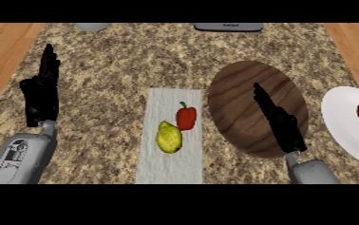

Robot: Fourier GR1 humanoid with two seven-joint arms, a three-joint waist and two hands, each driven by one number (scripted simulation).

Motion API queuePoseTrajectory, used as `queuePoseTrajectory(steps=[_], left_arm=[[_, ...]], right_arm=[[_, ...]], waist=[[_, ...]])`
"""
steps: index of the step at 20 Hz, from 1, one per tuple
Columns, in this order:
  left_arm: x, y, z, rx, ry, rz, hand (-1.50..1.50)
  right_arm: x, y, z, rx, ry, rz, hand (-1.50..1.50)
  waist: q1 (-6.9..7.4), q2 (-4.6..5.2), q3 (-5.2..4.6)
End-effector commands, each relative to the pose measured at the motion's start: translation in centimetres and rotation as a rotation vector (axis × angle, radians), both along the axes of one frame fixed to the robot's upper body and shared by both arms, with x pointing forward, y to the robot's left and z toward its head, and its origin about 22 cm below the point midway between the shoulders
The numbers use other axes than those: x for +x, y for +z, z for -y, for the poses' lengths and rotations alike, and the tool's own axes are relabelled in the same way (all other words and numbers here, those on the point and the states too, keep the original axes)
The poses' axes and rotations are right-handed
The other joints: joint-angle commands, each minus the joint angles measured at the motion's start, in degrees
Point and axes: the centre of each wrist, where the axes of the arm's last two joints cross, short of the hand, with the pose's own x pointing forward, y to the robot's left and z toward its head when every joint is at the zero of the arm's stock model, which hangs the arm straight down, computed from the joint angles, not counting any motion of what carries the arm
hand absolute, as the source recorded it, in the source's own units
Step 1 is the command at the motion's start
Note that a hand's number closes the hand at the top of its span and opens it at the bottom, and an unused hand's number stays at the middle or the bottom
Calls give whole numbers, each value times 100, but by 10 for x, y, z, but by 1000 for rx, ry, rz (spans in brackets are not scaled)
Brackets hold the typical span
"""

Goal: Pick the pear from the placemat and place it in the bowl

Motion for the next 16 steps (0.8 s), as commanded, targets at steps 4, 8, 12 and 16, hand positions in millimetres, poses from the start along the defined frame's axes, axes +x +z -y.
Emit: queuePoseTrajectory(steps=[4, 8, 12, 16], left_arm=[[11, 32, 17, -52, -144, 127, 0], [1, 34, 5, -147, -263, 131, 0], [-12, 27, -15, -155, -246, 130, 0], [-18, 61, -25, -154, -216, 133, 0]], right_arm=[[9, 51, -133, 648, 488, 74, -150], [7, 84, -173, 533, 463, 244, -150], [-12, 74, -189, 670, 404, 302, -150], [-17, 78, -170, 610, 505, 321, -150]], waist=[[377, 71, 86], [176, 18, 25], [8, 33, 34], [-110, 20, 36]])
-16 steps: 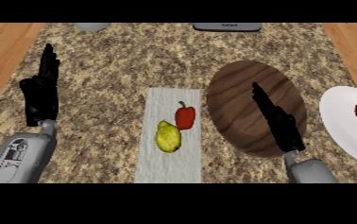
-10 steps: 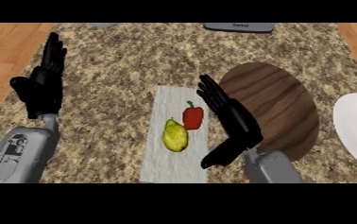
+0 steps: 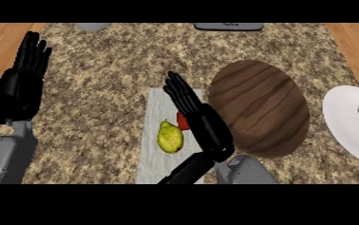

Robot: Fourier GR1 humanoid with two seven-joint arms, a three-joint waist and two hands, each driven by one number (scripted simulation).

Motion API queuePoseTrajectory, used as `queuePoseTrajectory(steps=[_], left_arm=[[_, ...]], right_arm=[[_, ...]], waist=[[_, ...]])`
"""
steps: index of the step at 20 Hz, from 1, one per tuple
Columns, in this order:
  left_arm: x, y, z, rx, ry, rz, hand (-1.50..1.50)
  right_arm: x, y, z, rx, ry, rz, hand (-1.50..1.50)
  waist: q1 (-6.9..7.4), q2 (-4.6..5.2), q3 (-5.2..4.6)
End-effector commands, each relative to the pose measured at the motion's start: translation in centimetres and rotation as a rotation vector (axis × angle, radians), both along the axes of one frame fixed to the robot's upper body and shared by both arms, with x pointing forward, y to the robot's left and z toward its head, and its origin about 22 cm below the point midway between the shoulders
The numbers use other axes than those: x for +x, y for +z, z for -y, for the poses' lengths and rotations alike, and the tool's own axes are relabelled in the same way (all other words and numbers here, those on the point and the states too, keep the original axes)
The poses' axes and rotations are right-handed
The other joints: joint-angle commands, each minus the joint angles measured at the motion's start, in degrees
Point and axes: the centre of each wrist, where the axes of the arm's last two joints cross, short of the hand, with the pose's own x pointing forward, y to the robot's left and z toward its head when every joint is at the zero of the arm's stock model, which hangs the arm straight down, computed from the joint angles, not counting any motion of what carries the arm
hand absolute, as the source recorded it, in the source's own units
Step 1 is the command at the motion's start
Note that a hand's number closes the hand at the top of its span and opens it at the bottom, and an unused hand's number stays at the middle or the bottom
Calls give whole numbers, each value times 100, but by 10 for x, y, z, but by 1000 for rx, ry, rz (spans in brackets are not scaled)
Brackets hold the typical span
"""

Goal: Pick the pear from the placemat and place it in the bowl

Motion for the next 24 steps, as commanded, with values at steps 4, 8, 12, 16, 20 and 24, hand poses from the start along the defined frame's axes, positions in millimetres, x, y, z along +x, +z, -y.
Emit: queuePoseTrajectory(steps=[4, 8, 12, 16, 20, 24], left_arm=[[-5, 0, -5, -22, 4, 0, 0], [-2, 1, -19, -4, 6, 19, 0], [-3, -3, -9, 4, -8, 25, 0], [-7, -16, -7, -13, -13, 12, 0], [4, 9, -11, -14, -13, 11, 0], [-1, 1, -22, -24, -6, 17, 0]], right_arm=[[25, 29, 57, -275, 10, 139, -150], [48, 65, 106, -431, 11, 127, -150], [71, 87, 129, -684, 144, 125, -150], [83, 98, 126, -817, 332, 139, -150], [85, 86, 126, -917, 458, 190, -150], [98, 87, 112, -937, 502, 168, -150]], waist=[[-139, -7, -3], [-156, -1, -4], [-59, 16, -2], [-22, 34, -5], [-61, 27, 1], [-79, 14, -2]])
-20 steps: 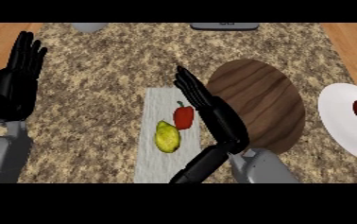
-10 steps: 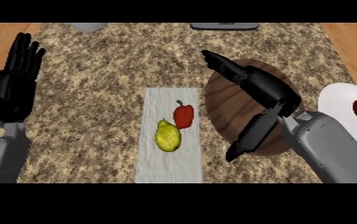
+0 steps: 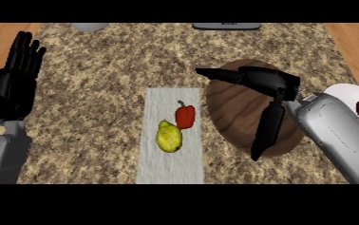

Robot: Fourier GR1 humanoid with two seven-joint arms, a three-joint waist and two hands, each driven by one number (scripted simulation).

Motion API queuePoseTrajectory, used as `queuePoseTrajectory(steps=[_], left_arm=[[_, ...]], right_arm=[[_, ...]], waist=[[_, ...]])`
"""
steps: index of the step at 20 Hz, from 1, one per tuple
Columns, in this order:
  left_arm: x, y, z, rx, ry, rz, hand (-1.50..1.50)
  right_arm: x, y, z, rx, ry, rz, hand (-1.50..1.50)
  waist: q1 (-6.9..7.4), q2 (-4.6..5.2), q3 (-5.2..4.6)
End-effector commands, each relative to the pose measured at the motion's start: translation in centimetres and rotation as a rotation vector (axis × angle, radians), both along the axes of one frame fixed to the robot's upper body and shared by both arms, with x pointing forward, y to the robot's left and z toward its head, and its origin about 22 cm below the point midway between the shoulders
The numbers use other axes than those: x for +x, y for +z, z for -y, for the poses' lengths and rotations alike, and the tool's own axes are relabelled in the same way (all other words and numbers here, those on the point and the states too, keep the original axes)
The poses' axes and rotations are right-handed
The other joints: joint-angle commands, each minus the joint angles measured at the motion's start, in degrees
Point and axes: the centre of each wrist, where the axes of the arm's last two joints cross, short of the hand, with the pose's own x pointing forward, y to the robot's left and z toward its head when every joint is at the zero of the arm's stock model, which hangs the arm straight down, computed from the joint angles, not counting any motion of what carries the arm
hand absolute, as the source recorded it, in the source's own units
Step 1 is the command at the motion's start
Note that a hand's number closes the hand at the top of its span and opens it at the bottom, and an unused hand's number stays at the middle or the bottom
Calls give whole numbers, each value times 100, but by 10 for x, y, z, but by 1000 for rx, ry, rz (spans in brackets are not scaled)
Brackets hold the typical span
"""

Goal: Pick the pear from the placemat and place it in the bowl

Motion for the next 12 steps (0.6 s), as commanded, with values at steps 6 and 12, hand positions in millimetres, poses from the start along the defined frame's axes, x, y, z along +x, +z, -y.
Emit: queuePoseTrajectory(steps=[6, 12], left_arm=[[-18, -6, -19, -4, -19, -19, 0], [0, -16, -9, -12, -1, 3, 0]], right_arm=[[13, -30, -32, -97, 45, -36, -150], [10, -54, -46, -108, 59, -30, -150]], waist=[[21, -6, 0], [-43, -4, 0]])
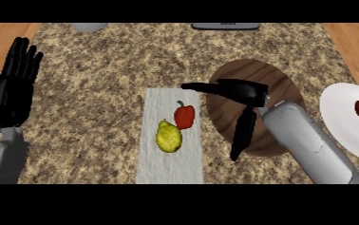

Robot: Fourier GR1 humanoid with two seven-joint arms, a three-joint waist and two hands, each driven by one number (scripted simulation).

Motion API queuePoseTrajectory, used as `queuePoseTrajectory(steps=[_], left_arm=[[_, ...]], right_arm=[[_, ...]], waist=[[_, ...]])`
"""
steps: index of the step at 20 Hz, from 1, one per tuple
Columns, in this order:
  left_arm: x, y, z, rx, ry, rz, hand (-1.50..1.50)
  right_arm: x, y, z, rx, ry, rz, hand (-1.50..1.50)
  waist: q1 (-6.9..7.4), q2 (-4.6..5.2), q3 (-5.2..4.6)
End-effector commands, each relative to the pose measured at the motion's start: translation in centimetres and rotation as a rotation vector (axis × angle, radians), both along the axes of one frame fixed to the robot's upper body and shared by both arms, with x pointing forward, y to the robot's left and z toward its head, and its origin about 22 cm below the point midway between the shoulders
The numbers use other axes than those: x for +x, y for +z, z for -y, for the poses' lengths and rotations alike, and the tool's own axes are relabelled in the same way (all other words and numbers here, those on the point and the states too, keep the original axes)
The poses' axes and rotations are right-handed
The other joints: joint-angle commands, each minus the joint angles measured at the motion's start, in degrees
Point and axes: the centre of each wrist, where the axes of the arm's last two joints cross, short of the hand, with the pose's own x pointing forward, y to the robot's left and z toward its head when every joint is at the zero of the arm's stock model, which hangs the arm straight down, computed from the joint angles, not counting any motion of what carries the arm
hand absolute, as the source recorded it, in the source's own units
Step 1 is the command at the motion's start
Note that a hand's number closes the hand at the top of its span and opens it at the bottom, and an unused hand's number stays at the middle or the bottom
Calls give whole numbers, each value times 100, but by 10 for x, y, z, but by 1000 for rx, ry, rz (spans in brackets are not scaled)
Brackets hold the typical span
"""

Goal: Pick the pear from the placemat and place it in the bowl

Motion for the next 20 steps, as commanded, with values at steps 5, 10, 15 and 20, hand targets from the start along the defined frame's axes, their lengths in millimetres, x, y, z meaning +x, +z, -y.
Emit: queuePoseTrajectory(steps=[5, 10, 15, 20], left_arm=[[1, -6, -2, 7, 1, -15, 0], [-1, -2, 10, 0, -5, 6, 0], [-4, -1, 3, -10, -13, -5, 0], [8, 11, 0, 11, 9, 5, 0]], right_arm=[[-4, -34, -31, -30, -3, -44, -150], [-4, -71, -61, -48, 13, -33, -150], [0, -88, -46, 4, -12, -30, -150], [-14, -103, -65, 42, 29, -5, -150]], waist=[[-17, -3, -1], [21, 6, 0], [8, 4, 0], [-12, 3, 0]])
